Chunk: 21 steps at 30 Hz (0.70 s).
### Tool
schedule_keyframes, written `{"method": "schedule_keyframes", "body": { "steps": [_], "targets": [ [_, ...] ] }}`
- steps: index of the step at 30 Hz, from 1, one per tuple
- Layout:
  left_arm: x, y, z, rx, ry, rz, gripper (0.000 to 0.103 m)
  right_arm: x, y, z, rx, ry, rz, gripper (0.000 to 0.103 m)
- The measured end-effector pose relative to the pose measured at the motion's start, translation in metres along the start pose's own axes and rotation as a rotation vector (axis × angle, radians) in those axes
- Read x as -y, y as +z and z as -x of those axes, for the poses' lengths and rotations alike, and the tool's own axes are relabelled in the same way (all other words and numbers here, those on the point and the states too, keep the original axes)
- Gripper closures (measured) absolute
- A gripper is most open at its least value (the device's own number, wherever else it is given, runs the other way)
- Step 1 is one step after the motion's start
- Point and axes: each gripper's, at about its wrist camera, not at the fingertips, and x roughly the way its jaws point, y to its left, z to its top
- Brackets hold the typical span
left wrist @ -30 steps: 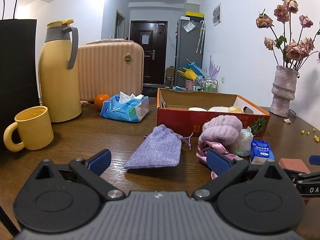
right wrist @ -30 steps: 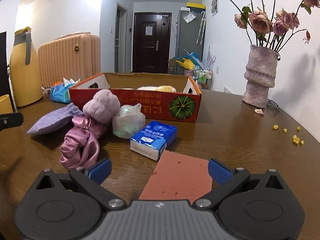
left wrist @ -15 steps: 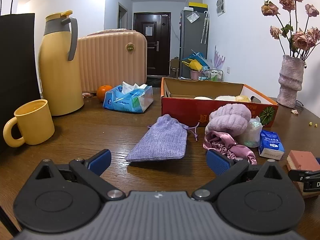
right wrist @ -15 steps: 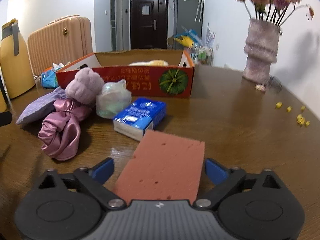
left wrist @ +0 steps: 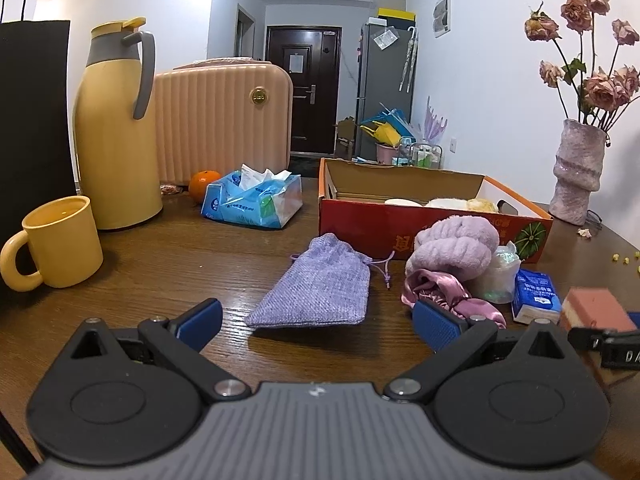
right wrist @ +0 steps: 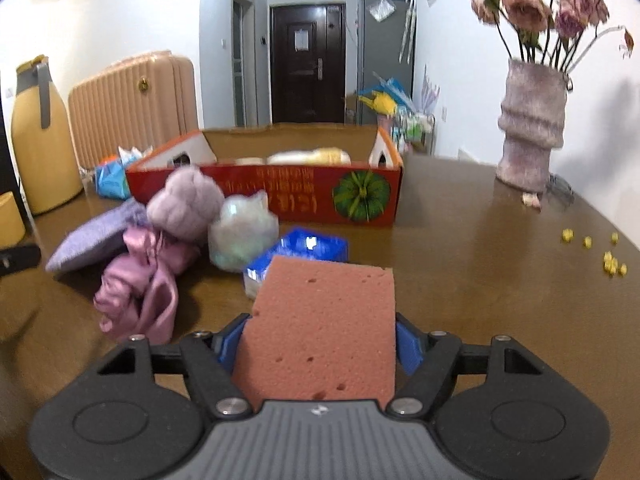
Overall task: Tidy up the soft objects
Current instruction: 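Lift the sponge with the right gripper while the left gripper grasps the purple burlap pouch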
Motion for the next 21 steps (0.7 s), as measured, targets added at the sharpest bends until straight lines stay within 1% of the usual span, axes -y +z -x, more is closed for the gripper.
{"method": "schedule_keyframes", "body": {
  "steps": [4, 12, 17, 19, 21],
  "targets": [
    [-0.002, 0.003, -0.006, -0.012, 0.002, 0.012, 0.000, -0.002, 0.013, -0.002, 0.051, 0.008, 0.021, 0.031],
    [-0.007, 0.010, -0.026, -0.031, 0.011, 0.015, 0.000, -0.010, 0.032, -0.019, 0.110, 0.027, 0.046, 0.031],
    [-0.013, 0.015, -0.031, -0.025, -0.002, 0.024, 0.000, -0.008, 0.031, -0.023, 0.164, 0.025, 0.041, 0.031],
    [-0.013, 0.016, -0.035, -0.030, -0.011, 0.018, 0.000, -0.005, 0.030, -0.025, 0.160, 0.024, 0.035, 0.031],
    [-0.013, 0.017, -0.041, -0.051, -0.030, 0.013, 0.000, 0.000, 0.031, -0.026, 0.158, 0.029, 0.016, 0.031]
  ]
}}
